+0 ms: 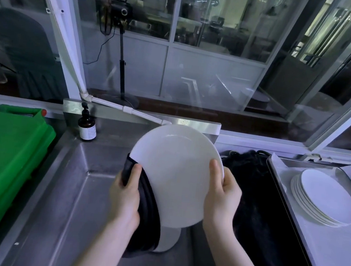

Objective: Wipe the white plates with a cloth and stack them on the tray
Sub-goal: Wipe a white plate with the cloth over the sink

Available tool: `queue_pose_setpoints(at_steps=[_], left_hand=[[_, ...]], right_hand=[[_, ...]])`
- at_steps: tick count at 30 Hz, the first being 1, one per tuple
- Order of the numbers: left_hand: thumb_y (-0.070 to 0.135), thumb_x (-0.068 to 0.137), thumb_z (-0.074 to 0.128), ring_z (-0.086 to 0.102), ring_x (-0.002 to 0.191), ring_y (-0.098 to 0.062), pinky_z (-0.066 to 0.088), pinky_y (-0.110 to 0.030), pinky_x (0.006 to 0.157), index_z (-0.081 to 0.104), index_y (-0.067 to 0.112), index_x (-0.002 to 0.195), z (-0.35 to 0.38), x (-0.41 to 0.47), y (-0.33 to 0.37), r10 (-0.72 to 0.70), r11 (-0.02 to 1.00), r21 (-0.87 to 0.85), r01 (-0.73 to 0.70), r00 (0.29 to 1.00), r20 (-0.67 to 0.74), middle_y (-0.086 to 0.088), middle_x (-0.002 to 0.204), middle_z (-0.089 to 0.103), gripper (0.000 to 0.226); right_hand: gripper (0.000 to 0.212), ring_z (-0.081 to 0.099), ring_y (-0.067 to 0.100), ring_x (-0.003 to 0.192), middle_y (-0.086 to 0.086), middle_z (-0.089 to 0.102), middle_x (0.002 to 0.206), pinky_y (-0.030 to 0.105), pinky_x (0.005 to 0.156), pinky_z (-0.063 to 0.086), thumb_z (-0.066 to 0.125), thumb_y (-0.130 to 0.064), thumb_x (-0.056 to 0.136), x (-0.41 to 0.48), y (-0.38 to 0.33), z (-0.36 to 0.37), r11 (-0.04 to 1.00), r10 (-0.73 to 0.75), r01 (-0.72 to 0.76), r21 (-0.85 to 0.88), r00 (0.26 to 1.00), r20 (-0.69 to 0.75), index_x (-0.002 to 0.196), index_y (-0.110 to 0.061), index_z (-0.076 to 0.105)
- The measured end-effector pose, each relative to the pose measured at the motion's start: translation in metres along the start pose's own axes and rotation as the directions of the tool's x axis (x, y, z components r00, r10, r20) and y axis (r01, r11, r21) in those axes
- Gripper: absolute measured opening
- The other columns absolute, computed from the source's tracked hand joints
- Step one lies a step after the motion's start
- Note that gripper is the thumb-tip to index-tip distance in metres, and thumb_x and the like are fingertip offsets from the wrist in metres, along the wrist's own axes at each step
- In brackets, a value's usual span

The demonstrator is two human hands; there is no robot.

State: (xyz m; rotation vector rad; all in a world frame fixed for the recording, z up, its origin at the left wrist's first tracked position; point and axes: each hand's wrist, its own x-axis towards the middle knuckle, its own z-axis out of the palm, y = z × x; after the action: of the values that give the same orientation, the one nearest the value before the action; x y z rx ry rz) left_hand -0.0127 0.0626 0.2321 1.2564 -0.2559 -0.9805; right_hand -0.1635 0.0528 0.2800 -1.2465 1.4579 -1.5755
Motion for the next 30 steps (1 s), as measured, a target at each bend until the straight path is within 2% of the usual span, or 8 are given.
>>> queue_pose_setpoints(at_steps=[6,9,13,16,19,22,26,30], left_hand=[[0.028,0.090,0.070,0.064,0.078,-0.011,0.049,-0.030,0.075,0.066,0.019,0.082,-0.013,0.009,0.029,0.249,0.916,0.263,-0.303,0.943,0.222,0.004,0.080,0.073,0.013],[0.029,0.086,0.074,0.052,0.060,0.001,0.038,-0.018,0.058,0.061,0.017,0.074,-0.006,0.010,0.043,0.374,0.675,0.406,-0.616,0.760,0.531,0.006,0.065,0.065,0.021],[0.037,0.083,0.076,0.043,0.061,-0.008,0.032,-0.024,0.057,0.060,0.011,0.077,0.001,0.014,0.049,0.348,0.550,0.403,-0.732,0.639,0.686,-0.008,0.068,0.059,0.031],[0.031,0.086,0.073,0.058,0.068,0.005,0.040,-0.012,0.063,0.063,0.029,0.078,-0.007,0.017,0.049,0.325,0.606,0.427,-0.671,0.698,0.637,0.014,0.075,0.069,0.013],[0.032,0.090,0.070,0.068,0.086,-0.003,0.050,-0.029,0.082,0.069,0.027,0.086,-0.010,0.015,0.030,0.207,0.912,0.287,-0.293,0.933,0.296,0.012,0.086,0.075,0.006],[0.034,0.089,0.069,0.067,0.083,-0.013,0.050,-0.029,0.074,0.067,0.021,0.083,-0.004,0.006,0.014,0.108,0.977,0.185,-0.107,0.994,0.006,0.006,0.081,0.072,0.015],[0.030,0.090,0.069,0.062,0.078,-0.017,0.050,-0.034,0.072,0.062,0.009,0.081,-0.013,0.010,0.017,0.153,0.960,0.233,-0.158,0.987,0.039,-0.006,0.079,0.070,0.023],[0.033,0.087,0.072,0.055,0.063,-0.003,0.040,-0.018,0.056,0.063,0.017,0.076,-0.010,0.015,0.037,0.341,0.761,0.412,-0.502,0.849,0.404,0.006,0.070,0.069,0.021]], right_hand=[[0.016,0.071,0.011,0.085,-0.006,0.075,0.089,0.028,0.073,0.054,0.073,-0.037,0.088,0.044,-0.024,-0.026,0.971,0.010,0.108,-0.214,0.872,0.489,0.099,-0.026,0.071],[0.030,0.062,0.010,0.072,-0.003,0.069,0.078,0.025,0.068,0.047,0.073,-0.046,0.086,0.058,-0.043,-0.016,0.772,0.027,0.437,-0.462,0.704,0.710,0.095,-0.017,0.073],[0.053,0.033,0.009,0.049,-0.006,0.033,0.050,0.023,0.048,0.026,0.071,-0.036,0.091,0.049,-0.043,-0.009,0.744,-0.118,0.542,-0.391,0.683,0.721,0.056,-0.007,0.044],[0.056,0.031,0.008,0.051,-0.003,0.033,0.053,0.028,0.052,0.026,0.070,-0.037,0.091,0.045,-0.032,-0.016,0.834,-0.133,0.410,-0.369,0.799,0.587,0.059,-0.001,0.043],[0.057,0.037,0.015,0.058,0.004,0.039,0.060,0.032,0.056,0.030,0.068,-0.043,0.092,0.024,-0.017,-0.012,0.992,0.023,0.011,-0.128,0.966,0.258,0.063,0.000,0.044],[0.058,0.037,0.014,0.057,0.001,0.039,0.062,0.029,0.055,0.031,0.063,-0.046,0.092,-0.007,0.002,0.004,0.959,0.238,-0.232,0.163,0.971,-0.015,0.068,0.000,0.038],[0.036,0.055,0.018,0.066,0.002,0.062,0.071,0.036,0.061,0.043,0.068,-0.036,0.093,0.005,0.008,-0.011,0.986,0.162,-0.165,-0.001,0.966,0.203,0.085,-0.001,0.063],[0.014,0.069,0.007,0.078,-0.008,0.074,0.083,0.024,0.071,0.053,0.076,-0.035,0.086,0.049,-0.025,-0.024,0.950,0.000,0.177,-0.256,0.823,0.568,0.095,-0.024,0.074]])
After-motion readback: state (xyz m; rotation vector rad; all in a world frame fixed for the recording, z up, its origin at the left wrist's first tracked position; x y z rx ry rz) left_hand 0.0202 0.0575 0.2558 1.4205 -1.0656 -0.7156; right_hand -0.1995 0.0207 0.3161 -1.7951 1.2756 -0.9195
